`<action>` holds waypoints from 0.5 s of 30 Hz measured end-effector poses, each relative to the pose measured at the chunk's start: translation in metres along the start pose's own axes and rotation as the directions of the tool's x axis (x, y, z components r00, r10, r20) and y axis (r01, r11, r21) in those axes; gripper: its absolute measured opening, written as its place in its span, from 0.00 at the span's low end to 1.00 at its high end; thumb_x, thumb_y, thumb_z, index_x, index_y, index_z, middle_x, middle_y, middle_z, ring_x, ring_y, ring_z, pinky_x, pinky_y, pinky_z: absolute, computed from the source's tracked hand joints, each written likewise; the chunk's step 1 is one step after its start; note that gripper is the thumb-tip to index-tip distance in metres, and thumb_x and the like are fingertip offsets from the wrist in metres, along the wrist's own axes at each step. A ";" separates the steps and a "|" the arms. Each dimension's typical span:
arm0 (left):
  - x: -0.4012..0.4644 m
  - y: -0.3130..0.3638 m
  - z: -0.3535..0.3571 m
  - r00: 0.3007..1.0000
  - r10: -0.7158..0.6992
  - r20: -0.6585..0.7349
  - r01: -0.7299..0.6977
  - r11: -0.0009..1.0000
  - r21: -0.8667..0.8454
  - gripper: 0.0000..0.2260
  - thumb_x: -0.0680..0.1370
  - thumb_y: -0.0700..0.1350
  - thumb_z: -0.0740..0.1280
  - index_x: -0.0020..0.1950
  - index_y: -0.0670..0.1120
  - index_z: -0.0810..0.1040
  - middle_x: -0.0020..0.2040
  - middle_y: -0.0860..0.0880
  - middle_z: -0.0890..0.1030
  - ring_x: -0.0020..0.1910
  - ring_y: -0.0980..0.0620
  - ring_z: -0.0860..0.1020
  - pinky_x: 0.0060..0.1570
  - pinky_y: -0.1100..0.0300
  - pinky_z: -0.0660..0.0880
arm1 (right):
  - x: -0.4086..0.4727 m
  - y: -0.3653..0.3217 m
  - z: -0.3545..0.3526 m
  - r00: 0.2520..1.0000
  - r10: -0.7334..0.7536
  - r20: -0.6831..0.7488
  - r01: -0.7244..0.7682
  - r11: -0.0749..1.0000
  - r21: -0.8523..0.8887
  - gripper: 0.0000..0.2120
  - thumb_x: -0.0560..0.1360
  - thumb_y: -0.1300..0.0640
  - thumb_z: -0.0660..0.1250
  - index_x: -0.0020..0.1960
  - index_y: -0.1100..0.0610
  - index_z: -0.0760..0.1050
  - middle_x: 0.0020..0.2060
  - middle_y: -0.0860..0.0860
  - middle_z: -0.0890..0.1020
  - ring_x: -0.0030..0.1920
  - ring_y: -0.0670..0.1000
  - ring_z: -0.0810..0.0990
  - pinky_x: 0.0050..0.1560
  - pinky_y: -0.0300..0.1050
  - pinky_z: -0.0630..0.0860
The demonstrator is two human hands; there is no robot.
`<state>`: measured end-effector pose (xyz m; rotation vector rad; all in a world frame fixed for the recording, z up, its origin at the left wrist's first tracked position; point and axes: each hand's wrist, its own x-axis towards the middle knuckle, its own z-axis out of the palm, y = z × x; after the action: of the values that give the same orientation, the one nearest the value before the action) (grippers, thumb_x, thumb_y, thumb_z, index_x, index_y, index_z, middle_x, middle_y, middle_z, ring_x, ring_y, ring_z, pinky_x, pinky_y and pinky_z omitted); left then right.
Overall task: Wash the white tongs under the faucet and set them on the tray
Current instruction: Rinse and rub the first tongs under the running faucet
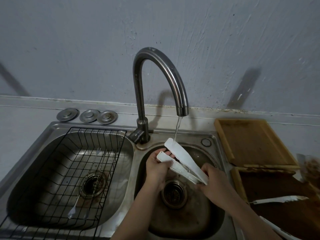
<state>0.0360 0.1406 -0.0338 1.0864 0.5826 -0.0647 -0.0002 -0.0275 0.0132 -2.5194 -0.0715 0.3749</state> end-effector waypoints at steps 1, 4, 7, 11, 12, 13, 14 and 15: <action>0.001 0.001 -0.001 0.999 0.042 -0.006 -0.042 0.999 0.026 0.19 0.69 0.23 0.63 0.58 0.35 0.75 0.50 0.36 0.82 0.42 0.46 0.82 0.37 0.57 0.79 | 0.001 0.000 0.000 1.000 -0.004 -0.002 0.004 1.000 0.017 0.17 0.67 0.56 0.76 0.45 0.49 0.67 0.41 0.42 0.75 0.45 0.44 0.76 0.34 0.30 0.68; -0.001 0.010 -0.003 0.988 0.151 -0.013 -0.151 0.988 0.027 0.12 0.75 0.27 0.61 0.56 0.34 0.75 0.48 0.37 0.82 0.41 0.47 0.83 0.32 0.62 0.79 | 0.004 -0.002 0.004 1.000 0.016 0.008 -0.016 0.997 0.076 0.19 0.67 0.54 0.76 0.53 0.51 0.71 0.50 0.47 0.79 0.47 0.45 0.76 0.36 0.29 0.68; -0.002 0.018 -0.003 0.980 0.199 -0.006 -0.199 0.980 -0.014 0.08 0.79 0.34 0.59 0.54 0.35 0.76 0.45 0.40 0.83 0.38 0.51 0.84 0.32 0.63 0.79 | 0.006 -0.005 0.008 0.996 0.064 0.061 -0.071 0.990 0.121 0.25 0.70 0.53 0.73 0.64 0.54 0.70 0.59 0.51 0.79 0.52 0.48 0.77 0.46 0.35 0.74; -0.002 0.018 -0.007 0.999 0.029 0.043 -0.026 0.998 -0.061 0.15 0.80 0.52 0.57 0.49 0.45 0.79 0.44 0.44 0.83 0.42 0.49 0.81 0.45 0.52 0.78 | 0.008 -0.014 0.009 0.987 0.107 0.122 -0.100 0.993 -0.062 0.23 0.74 0.48 0.67 0.65 0.58 0.72 0.58 0.55 0.81 0.54 0.52 0.80 0.38 0.33 0.71; -0.003 0.018 -0.008 0.996 -0.036 0.083 0.044 0.994 -0.097 0.18 0.78 0.58 0.59 0.52 0.46 0.80 0.47 0.43 0.83 0.46 0.46 0.81 0.49 0.49 0.77 | 0.010 -0.016 0.010 0.986 0.119 0.118 -0.106 0.988 -0.112 0.22 0.74 0.47 0.66 0.63 0.59 0.73 0.57 0.55 0.81 0.53 0.53 0.81 0.35 0.33 0.69; -0.004 0.016 -0.009 0.992 -0.079 0.095 0.091 0.987 -0.132 0.22 0.74 0.62 0.62 0.55 0.45 0.79 0.49 0.43 0.83 0.47 0.45 0.81 0.52 0.47 0.77 | 0.011 -0.018 0.011 0.985 0.134 0.113 -0.114 0.980 -0.164 0.22 0.74 0.46 0.66 0.62 0.60 0.73 0.56 0.55 0.81 0.53 0.53 0.81 0.35 0.35 0.68; -0.005 0.014 -0.009 0.990 -0.091 0.109 0.107 0.983 -0.151 0.25 0.71 0.62 0.65 0.57 0.44 0.78 0.49 0.43 0.83 0.47 0.45 0.81 0.52 0.47 0.77 | 0.013 -0.019 0.012 0.983 0.146 0.112 -0.118 0.968 -0.221 0.22 0.74 0.47 0.67 0.60 0.60 0.74 0.55 0.55 0.81 0.52 0.53 0.81 0.35 0.36 0.69; -0.007 0.012 -0.008 0.991 -0.063 0.116 0.078 0.988 -0.133 0.23 0.71 0.59 0.68 0.57 0.44 0.77 0.49 0.43 0.83 0.46 0.47 0.82 0.51 0.48 0.77 | 0.015 -0.021 0.014 0.982 0.152 0.115 -0.115 0.954 -0.278 0.20 0.74 0.48 0.67 0.60 0.61 0.74 0.54 0.55 0.82 0.52 0.54 0.81 0.35 0.38 0.69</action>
<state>0.0307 0.1517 -0.0238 0.9224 0.5173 -0.1445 0.0114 -0.0009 0.0100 -2.7735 -0.0036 0.6300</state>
